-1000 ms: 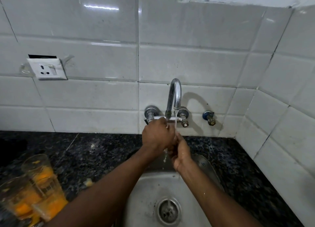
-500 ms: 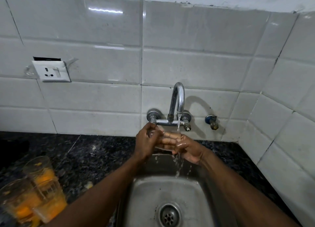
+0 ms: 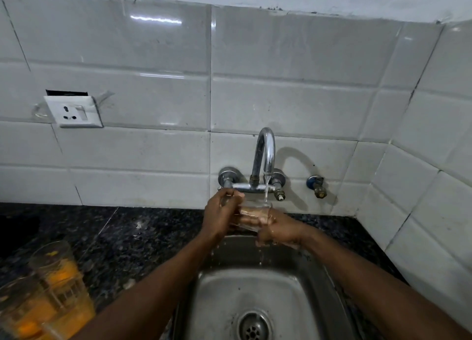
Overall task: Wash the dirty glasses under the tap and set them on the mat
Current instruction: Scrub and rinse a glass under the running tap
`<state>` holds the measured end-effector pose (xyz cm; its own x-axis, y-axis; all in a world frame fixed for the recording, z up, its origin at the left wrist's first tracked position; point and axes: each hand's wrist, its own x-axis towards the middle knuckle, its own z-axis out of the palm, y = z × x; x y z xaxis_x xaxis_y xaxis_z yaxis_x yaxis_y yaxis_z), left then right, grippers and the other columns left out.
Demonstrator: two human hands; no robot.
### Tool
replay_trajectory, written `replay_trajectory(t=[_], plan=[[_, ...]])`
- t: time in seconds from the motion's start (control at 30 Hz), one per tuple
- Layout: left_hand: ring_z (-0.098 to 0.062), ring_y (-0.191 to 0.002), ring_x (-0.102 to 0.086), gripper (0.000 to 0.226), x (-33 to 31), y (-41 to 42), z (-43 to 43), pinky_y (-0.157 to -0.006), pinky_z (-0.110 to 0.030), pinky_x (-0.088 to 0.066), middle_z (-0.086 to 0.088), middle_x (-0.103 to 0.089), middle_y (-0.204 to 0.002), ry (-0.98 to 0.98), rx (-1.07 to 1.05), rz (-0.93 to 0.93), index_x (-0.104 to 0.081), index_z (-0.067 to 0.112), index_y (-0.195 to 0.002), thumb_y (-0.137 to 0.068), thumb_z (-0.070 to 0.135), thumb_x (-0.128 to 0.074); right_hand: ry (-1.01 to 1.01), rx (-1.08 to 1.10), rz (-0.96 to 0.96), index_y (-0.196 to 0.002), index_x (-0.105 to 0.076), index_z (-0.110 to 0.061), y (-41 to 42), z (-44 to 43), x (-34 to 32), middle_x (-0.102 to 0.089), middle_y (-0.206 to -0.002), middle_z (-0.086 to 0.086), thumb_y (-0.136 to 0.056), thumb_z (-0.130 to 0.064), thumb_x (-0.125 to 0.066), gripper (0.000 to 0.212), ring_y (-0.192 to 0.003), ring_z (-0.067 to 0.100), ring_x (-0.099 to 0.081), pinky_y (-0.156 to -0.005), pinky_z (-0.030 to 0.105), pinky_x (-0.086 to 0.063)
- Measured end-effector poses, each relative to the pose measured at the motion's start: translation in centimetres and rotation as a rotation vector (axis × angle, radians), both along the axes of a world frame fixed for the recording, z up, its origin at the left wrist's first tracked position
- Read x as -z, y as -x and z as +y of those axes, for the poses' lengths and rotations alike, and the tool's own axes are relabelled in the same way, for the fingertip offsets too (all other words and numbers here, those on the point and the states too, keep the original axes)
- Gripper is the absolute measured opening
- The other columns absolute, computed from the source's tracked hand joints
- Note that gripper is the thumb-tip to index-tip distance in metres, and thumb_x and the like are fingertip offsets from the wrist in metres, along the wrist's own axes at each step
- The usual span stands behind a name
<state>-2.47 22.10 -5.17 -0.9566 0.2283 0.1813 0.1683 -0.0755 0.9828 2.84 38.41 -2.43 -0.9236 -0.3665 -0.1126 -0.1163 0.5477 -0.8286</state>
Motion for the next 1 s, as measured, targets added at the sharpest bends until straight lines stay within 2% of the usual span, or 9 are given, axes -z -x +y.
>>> replay_trajectory(t=[0.07,0.23,0.3,0.4,0.5,0.63,0.67,0.73,1.0], plan=[[-0.017,-0.071,-0.066,0.016,0.2,0.0,0.1,-0.055,-0.021,-0.053,-0.005,-0.067,-0.083,0.018,-0.089,0.102,-0.065,0.011,-0.087,-0.098,0.016,-0.054,-0.036,-0.051,0.022,-0.12,-0.056,-0.03,-0.2,-0.2,-0.2,-0.062,-0.114,-0.014,-0.082,0.021,-0.051,0.063,-0.089,-0.009,-0.064,-0.073,0.017,-0.055],[-0.021,-0.056,-0.058,0.031,0.2,0.0,-0.1,-0.044,-0.024,-0.042,-0.01,-0.066,-0.076,0.158,0.047,-0.573,-0.063,0.008,-0.099,-0.096,0.036,-0.049,-0.362,-0.088,0.115,-0.129,-0.059,-0.025,-0.1,0.3,-0.2,-0.064,-0.126,0.001,-0.079,0.0,-0.056,0.056,-0.111,0.012,-0.063,-0.096,0.041,-0.054],[-0.023,-0.065,-0.065,0.028,0.7,0.0,0.1,-0.049,-0.027,-0.05,-0.011,-0.069,-0.087,0.053,0.0,-0.351,-0.064,0.01,-0.1,-0.098,0.035,-0.052,-0.324,-0.071,0.094,-0.128,-0.06,-0.025,0.0,0.6,-0.2,-0.066,-0.124,0.004,-0.076,-0.004,-0.057,0.057,-0.11,0.026,-0.065,-0.093,0.053,-0.054],[-0.024,-0.069,-0.065,0.025,1.0,-0.4,0.3,-0.051,-0.032,-0.054,-0.016,-0.068,-0.083,0.081,-0.167,-0.101,-0.065,0.006,-0.085,-0.099,0.025,-0.053,-0.364,-0.087,0.191,-0.13,-0.058,-0.02,0.2,0.4,-0.3,-0.062,-0.128,0.004,-0.082,0.009,-0.055,0.056,-0.116,0.021,-0.061,-0.098,0.039,-0.053],[-0.027,-0.061,-0.06,0.032,0.8,0.4,0.5,-0.042,-0.027,-0.045,-0.019,-0.067,-0.08,0.131,-0.112,-0.564,-0.064,0.003,-0.095,-0.094,0.029,-0.045,-0.592,-0.173,0.492,-0.138,-0.05,-0.028,0.4,0.1,0.0,-0.056,-0.136,0.0,-0.078,0.009,-0.054,0.071,-0.121,0.011,-0.052,-0.104,0.029,-0.046],[-0.024,-0.05,-0.058,0.042,0.5,0.9,0.4,-0.043,-0.025,-0.045,-0.014,-0.067,-0.068,0.049,0.078,-0.736,-0.062,0.002,-0.098,-0.092,0.039,-0.043,-0.289,-0.122,0.297,-0.121,-0.064,-0.026,-0.1,-0.6,-0.2,-0.066,-0.109,-0.014,-0.088,-0.012,-0.063,0.035,-0.099,-0.005,-0.061,-0.092,0.021,-0.052],[-0.023,-0.049,-0.057,0.043,0.4,0.5,0.6,-0.042,-0.024,-0.045,-0.012,-0.065,-0.063,-0.008,0.123,-0.767,-0.062,0.003,-0.093,-0.095,0.04,-0.04,-0.21,0.018,0.341,-0.104,-0.069,-0.025,-0.4,-1.3,-0.3,-0.067,-0.093,-0.017,-0.091,-0.025,-0.065,0.014,-0.086,-0.007,-0.063,-0.081,0.02,-0.054],[-0.022,-0.05,-0.057,0.049,0.8,0.0,1.3,-0.043,-0.025,-0.045,-0.012,-0.064,-0.063,-0.109,0.191,-0.801,-0.063,0.003,-0.086,-0.099,0.043,-0.038,-0.159,0.357,0.587,-0.071,-0.065,-0.024,0.1,-2.1,0.4,-0.063,-0.064,-0.01,-0.093,-0.042,-0.06,0.029,-0.06,0.0,-0.06,-0.059,0.02,-0.046],[-0.037,-0.087,-0.064,0.05,3.0,-0.5,1.5,-0.07,-0.041,-0.053,-0.02,-0.065,-0.099,0.065,0.14,-0.891,-0.057,0.0,-0.105,-0.102,0.045,-0.034,-0.756,0.278,1.033,-0.058,-0.063,-0.016,1.3,-0.7,0.1,-0.058,-0.048,0.001,-0.091,-0.035,-0.059,0.038,-0.04,0.016,-0.052,-0.049,0.022,-0.043]])
